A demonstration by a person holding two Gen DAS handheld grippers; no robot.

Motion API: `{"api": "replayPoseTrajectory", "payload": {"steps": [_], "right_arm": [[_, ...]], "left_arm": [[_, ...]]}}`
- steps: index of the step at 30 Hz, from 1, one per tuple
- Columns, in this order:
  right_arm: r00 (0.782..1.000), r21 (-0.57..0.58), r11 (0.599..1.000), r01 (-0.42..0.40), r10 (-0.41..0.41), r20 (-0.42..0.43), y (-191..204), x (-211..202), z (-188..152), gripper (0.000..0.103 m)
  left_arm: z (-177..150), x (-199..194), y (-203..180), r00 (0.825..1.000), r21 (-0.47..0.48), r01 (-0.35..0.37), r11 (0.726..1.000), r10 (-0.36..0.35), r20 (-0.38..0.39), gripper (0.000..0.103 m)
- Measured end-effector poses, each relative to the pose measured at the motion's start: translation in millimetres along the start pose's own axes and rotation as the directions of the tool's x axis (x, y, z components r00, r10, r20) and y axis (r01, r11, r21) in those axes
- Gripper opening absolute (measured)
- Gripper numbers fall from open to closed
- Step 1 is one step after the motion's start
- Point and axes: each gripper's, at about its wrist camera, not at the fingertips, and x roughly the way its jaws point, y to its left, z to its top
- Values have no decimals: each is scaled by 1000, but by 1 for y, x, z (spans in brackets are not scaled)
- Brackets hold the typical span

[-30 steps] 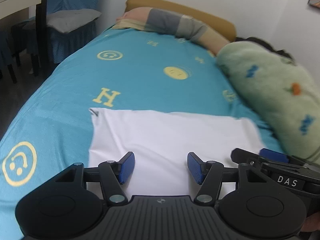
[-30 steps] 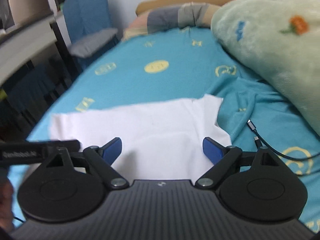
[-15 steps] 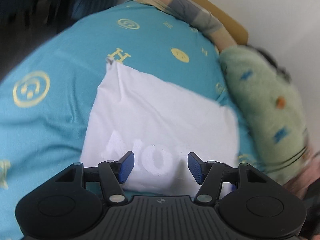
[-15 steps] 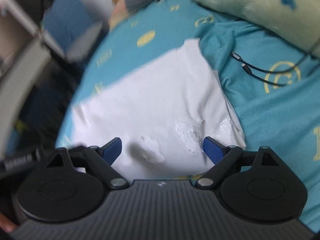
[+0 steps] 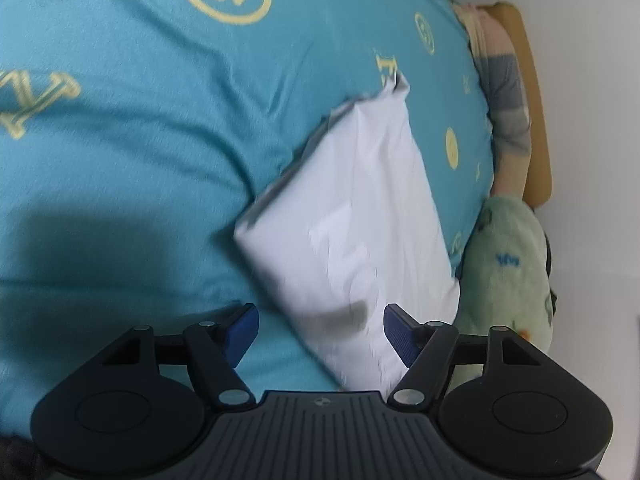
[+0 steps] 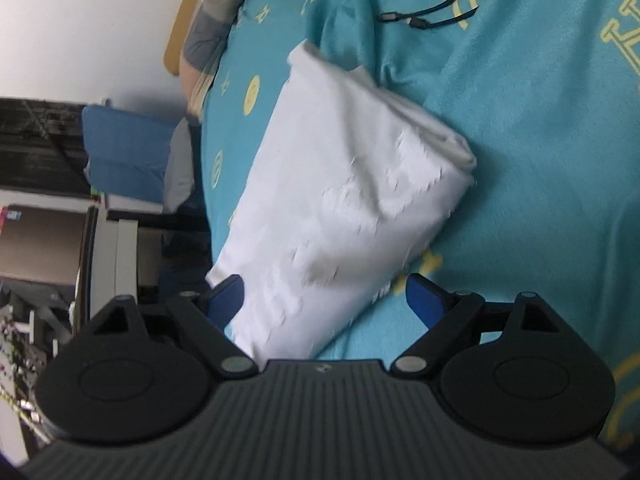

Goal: Fold clothes
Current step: 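Grasp the folded T-shirt edge with both grippers and lift it, then carry the folded T-shirt with both grippers onto the pink fluffy blanket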

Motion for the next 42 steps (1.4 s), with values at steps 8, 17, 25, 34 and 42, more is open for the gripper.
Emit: {"api": "replayPoseTrajectory", "payload": {"steps": [8,17,25,34,42], "right_arm": [[993,-24,999,33,-30,111,-1,10,7,31],[975,-307,948,88,-18,223,43,-29,-6,20],[949,-299,954,-6,99,298,63,-152,-1,20],[853,-187,982,-21,115,510,49,-339,78,20],[602,-233,965,118,117,790,72,-511,157,20]], "left_arm": [[2,1,-15,996,81,10,997,-17,85,25],[-20,-39,-36,992,127,58,990,-72,107,13],[-77,-94,-117,983,214,169,962,-179,30,13],[-208,-51,-280,936,357,336,871,-266,-232,13],[-350,8,-443,780,387,602,699,-409,-474,13]]}}
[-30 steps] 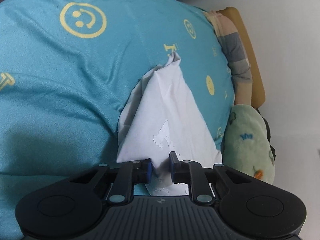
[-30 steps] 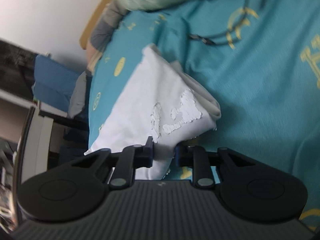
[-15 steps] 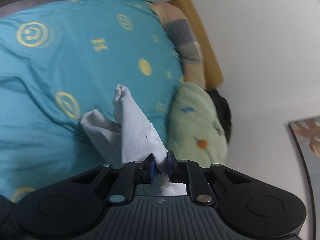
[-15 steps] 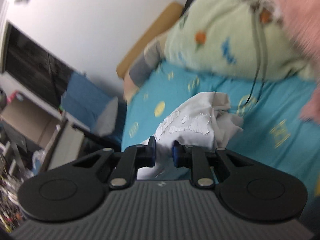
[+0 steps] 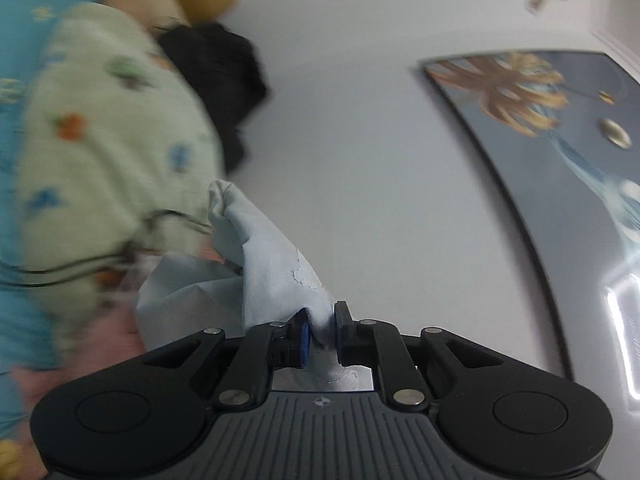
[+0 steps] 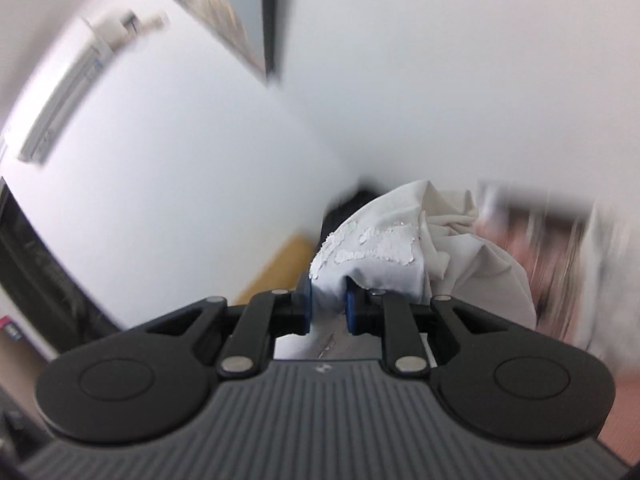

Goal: Fold clothes
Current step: 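Carry the folded T-shirt with both grippers onto the pink fluffy blanket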

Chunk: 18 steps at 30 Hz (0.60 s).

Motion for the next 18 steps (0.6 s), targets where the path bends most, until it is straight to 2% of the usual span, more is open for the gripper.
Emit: {"api": "replayPoseTrajectory", "payload": {"steps": [1,3,5,7,9,13,17,18], "right_arm": [[999,-21,1000,14,-13,38,-3,-6,13,20],[995,-48,998,50,-46,91,-14,-16,26,20],[988,-90,991,103,-91,122,-29,-22,21,20],[983,-96,981,166,-157,93,-55,-26,0,20],[975,-87,972,219,-216,47,-83,-31,-24,20],[966,0,967,255,-254,-54,-127,-54,-88,20],[959,24,959,281,-280,-54,-141,-69,-128,20],[954,29,955,297,-295,-59,-143,-69,-132,20]], "left_arm": [[-3,22,-10,1000,23,24,999,-23,-13,13],[-16,61,-17,999,96,26,995,-22,-39,13],[-36,85,-8,997,163,-9,987,21,-73,13],[-57,102,9,991,218,-53,975,78,-107,13],[-75,101,41,980,260,-95,961,136,-144,13],[-109,78,92,948,360,-173,917,255,-192,13],[-130,63,98,935,501,-177,847,304,-184,16],[-135,59,97,932,526,-178,831,315,-182,19]]}}
